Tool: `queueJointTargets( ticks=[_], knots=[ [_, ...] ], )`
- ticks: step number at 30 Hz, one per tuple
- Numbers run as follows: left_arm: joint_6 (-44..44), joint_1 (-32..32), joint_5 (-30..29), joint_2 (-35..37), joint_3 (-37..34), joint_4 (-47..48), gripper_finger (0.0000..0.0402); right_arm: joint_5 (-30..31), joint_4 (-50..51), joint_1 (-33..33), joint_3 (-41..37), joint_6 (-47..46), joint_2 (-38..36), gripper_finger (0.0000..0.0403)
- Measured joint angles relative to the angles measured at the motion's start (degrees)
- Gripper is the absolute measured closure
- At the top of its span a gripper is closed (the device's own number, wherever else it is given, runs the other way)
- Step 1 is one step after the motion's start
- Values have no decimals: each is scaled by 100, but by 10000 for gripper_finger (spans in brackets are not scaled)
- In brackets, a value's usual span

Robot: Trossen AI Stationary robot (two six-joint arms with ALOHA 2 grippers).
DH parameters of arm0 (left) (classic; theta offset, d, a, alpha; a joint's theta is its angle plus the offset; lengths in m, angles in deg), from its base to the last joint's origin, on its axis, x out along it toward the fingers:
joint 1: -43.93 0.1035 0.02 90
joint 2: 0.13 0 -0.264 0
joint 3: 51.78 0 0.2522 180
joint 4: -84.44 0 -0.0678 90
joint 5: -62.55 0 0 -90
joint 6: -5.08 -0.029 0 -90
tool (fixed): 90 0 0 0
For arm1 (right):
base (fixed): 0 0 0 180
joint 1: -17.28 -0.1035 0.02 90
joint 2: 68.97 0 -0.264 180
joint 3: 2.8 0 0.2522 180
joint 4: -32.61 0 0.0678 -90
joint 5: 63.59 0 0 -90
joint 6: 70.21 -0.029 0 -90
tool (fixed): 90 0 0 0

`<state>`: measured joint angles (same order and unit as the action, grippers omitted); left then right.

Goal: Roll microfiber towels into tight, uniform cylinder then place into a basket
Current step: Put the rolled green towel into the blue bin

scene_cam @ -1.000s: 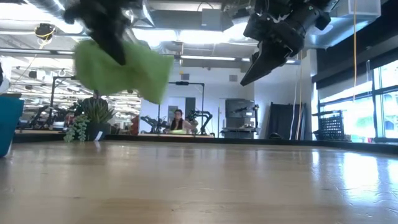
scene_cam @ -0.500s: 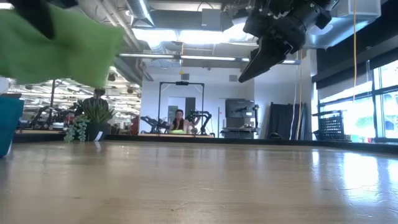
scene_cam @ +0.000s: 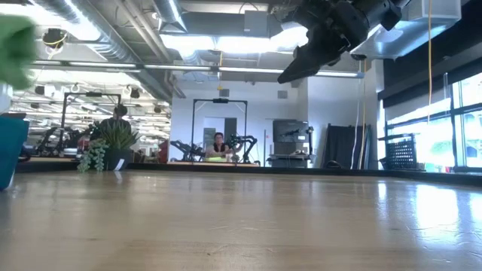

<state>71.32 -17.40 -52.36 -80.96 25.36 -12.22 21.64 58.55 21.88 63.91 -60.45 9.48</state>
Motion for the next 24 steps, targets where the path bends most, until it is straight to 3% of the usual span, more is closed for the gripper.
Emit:
queueJointTargets(
  ticks=[10, 24],
  knots=[
    [1010, -804, 538, -882, 0, -160, 397, 3, -40, 2, 0, 103, 0, 173],
    [575, -1046, 727, -1717, 4, -645, 397, 3, -118, 2, 0, 103, 0, 173]
  ],
)
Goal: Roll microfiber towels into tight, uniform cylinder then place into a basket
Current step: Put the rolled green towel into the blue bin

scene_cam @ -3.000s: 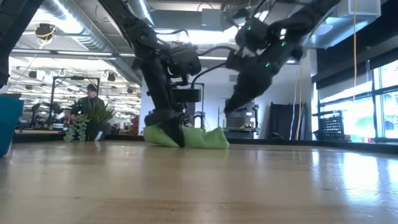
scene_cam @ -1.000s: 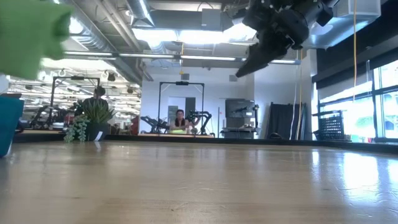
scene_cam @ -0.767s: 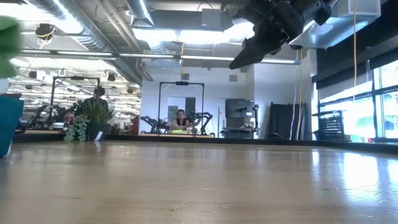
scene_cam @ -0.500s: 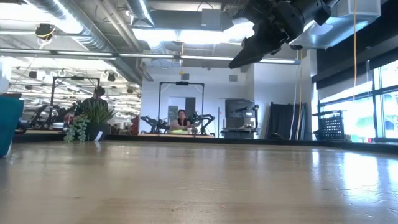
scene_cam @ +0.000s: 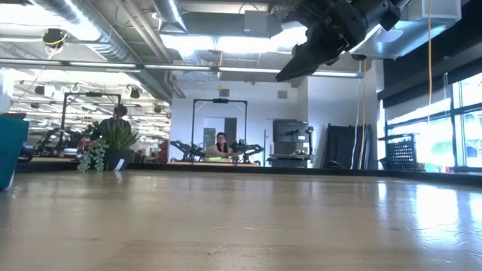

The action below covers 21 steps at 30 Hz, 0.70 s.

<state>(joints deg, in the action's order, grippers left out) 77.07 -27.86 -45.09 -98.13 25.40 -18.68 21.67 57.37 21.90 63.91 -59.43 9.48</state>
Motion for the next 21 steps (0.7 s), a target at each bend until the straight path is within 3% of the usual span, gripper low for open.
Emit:
queueJointTargets(
  ticks=[11, 21],
  knots=[
    [-200, 0, 213, -611, 2, -291, 397, -1, -6, 0, 0, 11, 0, 173],
    [-165, 23, 172, -703, 0, -285, 397, -98, 1, 0, 0, 22, 0, 173]
  ],
)
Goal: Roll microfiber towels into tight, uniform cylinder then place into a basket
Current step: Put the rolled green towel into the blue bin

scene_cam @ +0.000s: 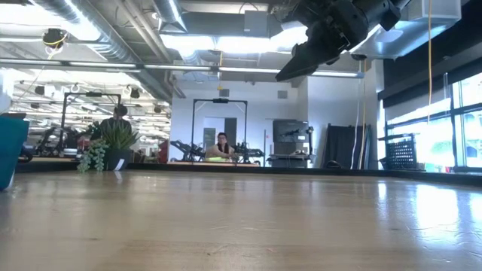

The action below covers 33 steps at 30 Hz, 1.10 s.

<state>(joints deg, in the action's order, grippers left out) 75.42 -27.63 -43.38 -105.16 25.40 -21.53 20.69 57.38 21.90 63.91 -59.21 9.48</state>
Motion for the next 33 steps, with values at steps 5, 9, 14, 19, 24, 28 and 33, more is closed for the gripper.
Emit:
queueJointTargets(
  ticks=[5, 9, 14, 19, 24, 28, 33],
  knots=[
    [5, 1, -7, 0, 1, 2, 395, -267, 115, 2, 0, 56, 0, 173],
    [8, 2, -5, 0, 0, 1, 389, -635, 127, 0, 0, 211, 0, 173],
    [8, 3, 0, 0, 0, 0, 386, -640, 127, 2, 0, -166, 0, 173],
    [10, 3, 2, 0, 0, -1, 385, -640, 122, 2, 0, -319, 0, 173],
    [12, 3, 4, 0, 0, -4, 385, -640, 121, 2, 0, -313, 0, 173],
    [12, 3, 8, 0, 0, -10, 384, -640, 120, 2, 0, -306, 0, 173],
    [10, 3, 17, 0, -4, -19, 384, -640, 120, 2, 0, -306, 0, 173]
  ],
)
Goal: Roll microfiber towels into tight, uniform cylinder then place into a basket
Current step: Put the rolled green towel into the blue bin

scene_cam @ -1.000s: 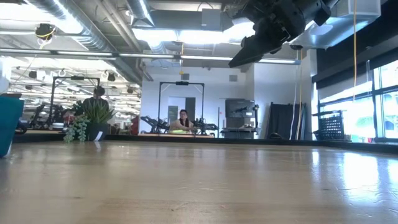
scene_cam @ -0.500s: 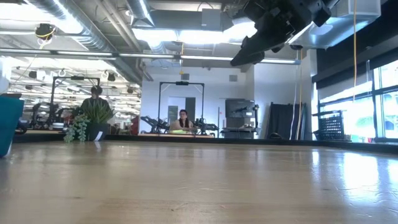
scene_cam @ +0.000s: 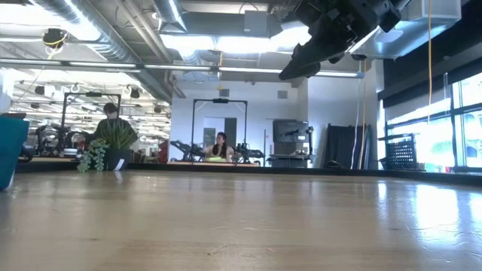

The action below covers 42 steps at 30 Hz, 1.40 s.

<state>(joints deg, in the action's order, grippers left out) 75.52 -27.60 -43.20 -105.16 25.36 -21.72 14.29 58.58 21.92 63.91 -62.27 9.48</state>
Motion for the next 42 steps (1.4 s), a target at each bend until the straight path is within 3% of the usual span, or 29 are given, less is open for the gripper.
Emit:
queueJointTargets(
  ticks=[31, 42],
  knots=[
    [146, 31, -32, 2, 0, -99, 382, 0, -2, 0, 0, 3, 0, 173],
    [555, 31, 4, 2, 0, -85, 319, 0, -2, 0, 0, 4, 0, 173]
  ],
)
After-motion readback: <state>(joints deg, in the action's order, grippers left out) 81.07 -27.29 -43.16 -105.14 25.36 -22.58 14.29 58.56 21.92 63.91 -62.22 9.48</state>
